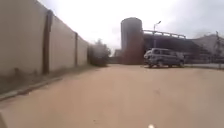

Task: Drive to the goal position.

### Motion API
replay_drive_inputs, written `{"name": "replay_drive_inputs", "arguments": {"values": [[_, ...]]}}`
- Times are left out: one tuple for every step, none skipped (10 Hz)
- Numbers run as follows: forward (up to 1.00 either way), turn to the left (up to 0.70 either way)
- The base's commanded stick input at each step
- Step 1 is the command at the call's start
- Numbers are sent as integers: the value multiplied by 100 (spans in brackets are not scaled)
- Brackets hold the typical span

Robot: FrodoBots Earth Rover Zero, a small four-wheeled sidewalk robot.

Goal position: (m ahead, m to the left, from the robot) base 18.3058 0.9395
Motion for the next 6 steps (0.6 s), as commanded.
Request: {"name": "replay_drive_inputs", "arguments": {"values": [[100, 0], [100, 0], [100, 0], [100, 0], [100, 0], [100, 0]]}}
